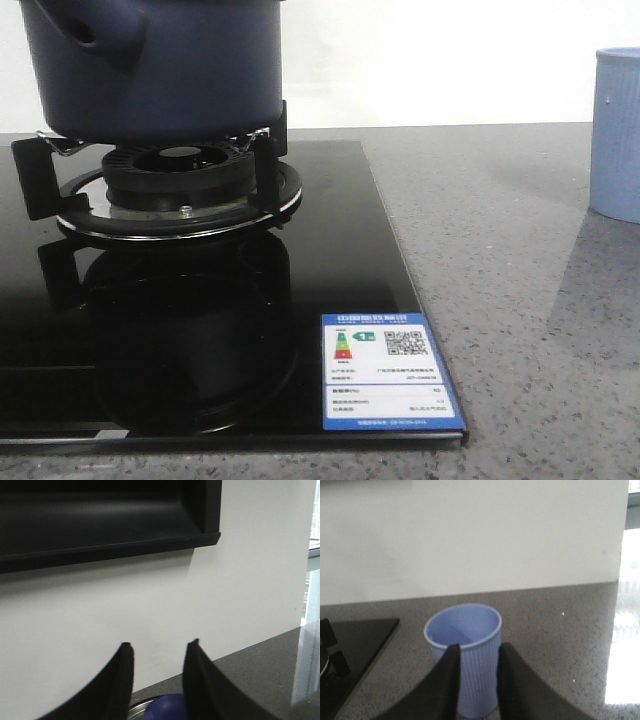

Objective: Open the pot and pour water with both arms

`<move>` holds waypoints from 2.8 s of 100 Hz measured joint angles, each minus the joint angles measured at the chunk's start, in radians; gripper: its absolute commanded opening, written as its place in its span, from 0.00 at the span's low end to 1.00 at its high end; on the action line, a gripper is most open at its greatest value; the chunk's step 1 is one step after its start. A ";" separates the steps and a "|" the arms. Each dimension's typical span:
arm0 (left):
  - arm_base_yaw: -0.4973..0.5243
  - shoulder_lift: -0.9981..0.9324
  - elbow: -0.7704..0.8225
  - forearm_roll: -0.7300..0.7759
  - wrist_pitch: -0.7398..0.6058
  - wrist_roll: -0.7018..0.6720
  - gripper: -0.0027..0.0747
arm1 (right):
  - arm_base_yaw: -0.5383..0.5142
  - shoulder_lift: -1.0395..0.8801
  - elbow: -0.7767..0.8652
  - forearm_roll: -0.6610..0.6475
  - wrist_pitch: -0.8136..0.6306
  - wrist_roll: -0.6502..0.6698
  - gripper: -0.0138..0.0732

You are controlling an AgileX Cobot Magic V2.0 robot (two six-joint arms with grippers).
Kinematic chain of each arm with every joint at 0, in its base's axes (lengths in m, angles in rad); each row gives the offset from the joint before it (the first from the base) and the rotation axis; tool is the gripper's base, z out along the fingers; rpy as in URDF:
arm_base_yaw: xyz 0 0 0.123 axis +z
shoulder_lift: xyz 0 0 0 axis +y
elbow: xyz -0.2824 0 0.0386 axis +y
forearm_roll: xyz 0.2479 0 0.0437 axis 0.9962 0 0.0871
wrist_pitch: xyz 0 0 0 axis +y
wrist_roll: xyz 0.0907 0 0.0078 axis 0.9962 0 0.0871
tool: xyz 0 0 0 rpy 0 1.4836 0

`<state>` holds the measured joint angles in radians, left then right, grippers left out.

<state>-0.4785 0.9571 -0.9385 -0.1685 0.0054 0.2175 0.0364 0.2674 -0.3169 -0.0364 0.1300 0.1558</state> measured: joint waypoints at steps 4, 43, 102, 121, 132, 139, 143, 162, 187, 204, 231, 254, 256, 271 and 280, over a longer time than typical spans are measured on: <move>0.014 -0.013 0.000 0.002 0.023 0.000 0.01 | 0.000 0.000 -0.010 0.000 -0.017 0.000 0.08; 0.072 -0.238 0.106 0.002 0.125 0.000 0.01 | 0.000 0.092 -0.146 0.000 -0.021 0.000 0.08; 0.072 -0.797 0.682 -0.121 0.040 0.000 0.01 | 0.000 -0.173 0.113 0.012 0.116 0.000 0.08; 0.072 -0.802 0.710 -0.123 0.040 0.000 0.01 | 0.000 -0.175 0.118 0.014 0.114 0.000 0.08; 0.072 -0.802 0.715 -0.125 0.038 0.000 0.01 | 0.000 -0.175 0.118 0.014 0.114 0.000 0.08; 0.072 -0.802 0.716 -0.125 0.038 0.000 0.01 | 0.000 -0.175 0.118 0.014 0.114 0.000 0.08; 0.072 -0.802 0.716 -0.125 0.038 0.000 0.01 | 0.000 -0.175 0.118 0.014 0.114 0.000 0.08; 0.072 -0.802 0.716 -0.125 0.038 0.000 0.01 | 0.000 -0.175 0.118 0.014 0.114 0.000 0.08; 0.072 -0.802 0.719 -0.125 0.038 0.000 0.01 | 0.000 -0.175 0.118 0.014 0.114 0.000 0.08; 0.092 -0.802 0.733 -0.095 0.038 0.000 0.01 | 0.000 -0.175 0.118 0.014 0.114 0.000 0.08; 0.313 -0.856 0.829 0.030 0.032 -0.068 0.01 | 0.000 -0.175 0.118 0.014 0.114 0.000 0.08; 0.469 -0.959 0.936 0.034 0.039 -0.082 0.01 | 0.000 -0.175 0.118 0.014 0.114 0.000 0.08; 0.477 -0.959 0.936 0.037 0.039 -0.087 0.01 | 0.000 -0.175 0.118 0.014 0.114 0.000 0.08; 0.491 -0.959 0.936 0.045 0.046 -0.113 0.01 | 0.000 -0.175 0.118 0.014 0.114 0.000 0.08; 0.491 -0.959 0.936 0.026 0.056 -0.118 0.01 | 0.000 -0.175 0.118 0.014 0.114 0.000 0.08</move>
<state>0.0129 -0.0022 -0.0028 -0.1426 0.0610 0.0998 0.0364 0.0919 -0.1992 -0.0227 0.2438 0.1558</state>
